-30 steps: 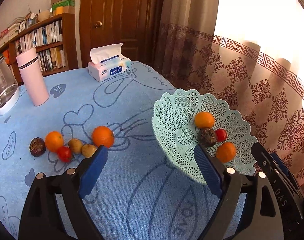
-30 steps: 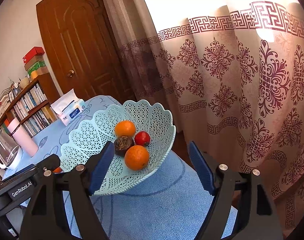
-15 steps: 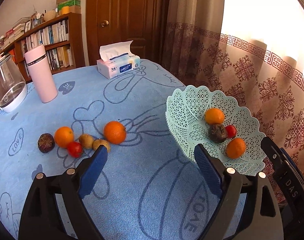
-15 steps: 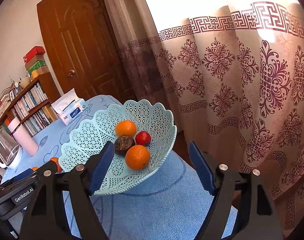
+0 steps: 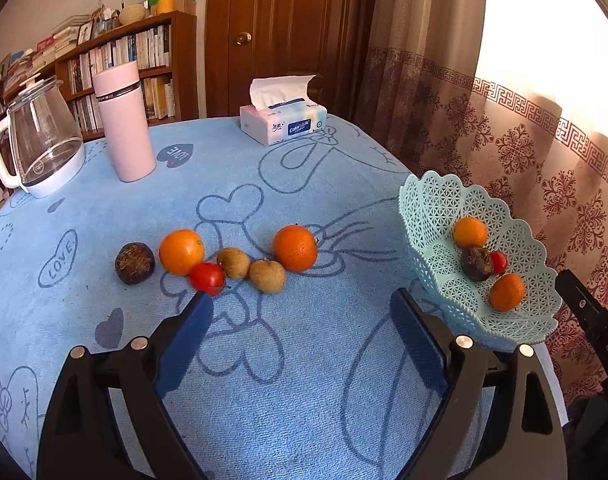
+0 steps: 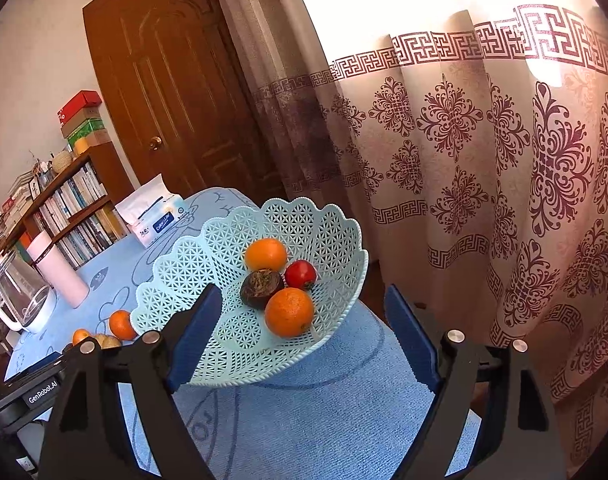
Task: Organize fruits
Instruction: 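Grasp the second dark brown fruit on the table with the left tool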
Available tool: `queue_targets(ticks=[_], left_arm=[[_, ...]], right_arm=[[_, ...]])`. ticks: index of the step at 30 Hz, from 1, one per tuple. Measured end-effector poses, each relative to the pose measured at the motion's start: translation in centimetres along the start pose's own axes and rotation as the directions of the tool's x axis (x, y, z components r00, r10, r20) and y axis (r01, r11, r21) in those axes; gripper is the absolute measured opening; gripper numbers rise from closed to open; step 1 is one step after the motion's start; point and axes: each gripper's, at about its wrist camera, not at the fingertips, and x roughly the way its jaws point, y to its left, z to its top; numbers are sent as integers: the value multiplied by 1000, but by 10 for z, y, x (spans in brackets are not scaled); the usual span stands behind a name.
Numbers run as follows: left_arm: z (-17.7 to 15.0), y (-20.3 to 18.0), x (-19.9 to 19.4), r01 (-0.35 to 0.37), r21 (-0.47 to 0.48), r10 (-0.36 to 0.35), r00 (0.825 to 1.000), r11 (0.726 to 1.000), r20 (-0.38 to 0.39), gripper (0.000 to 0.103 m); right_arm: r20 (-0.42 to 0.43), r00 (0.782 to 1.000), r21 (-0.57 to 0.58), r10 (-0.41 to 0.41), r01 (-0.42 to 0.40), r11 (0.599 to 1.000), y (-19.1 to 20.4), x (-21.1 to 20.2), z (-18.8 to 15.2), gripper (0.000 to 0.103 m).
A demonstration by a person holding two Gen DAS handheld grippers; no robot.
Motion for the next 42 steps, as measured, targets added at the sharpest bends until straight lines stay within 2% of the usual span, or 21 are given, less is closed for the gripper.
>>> queue_targets(ticks=[3, 16, 26, 38, 41, 42], left_arm=[[-2, 18, -2, -30, -18, 30, 1000, 999, 2, 89], [-4, 94, 0, -157, -121, 156, 988, 980, -21, 89], [4, 128, 17, -249, -150, 244, 968, 957, -50, 89], [15, 137, 55, -244, -115, 231, 966, 963, -114, 76], [18, 138, 64, -232, -116, 217, 967, 966, -131, 70], [18, 139, 66, -229, -115, 213, 968, 967, -136, 65]], right_arm=[[-23, 999, -17, 39, -40, 999, 5, 2, 0, 89], [-64, 985, -132, 161, -169, 977, 43, -7, -14, 89], [-108, 969, -267, 220, -241, 933, 80, -15, -39, 89], [-113, 970, -294, 215, -239, 925, 85, -15, -45, 89], [-114, 972, -310, 205, -231, 922, 88, -15, -47, 89], [-115, 972, -311, 203, -230, 922, 88, -14, -47, 89]])
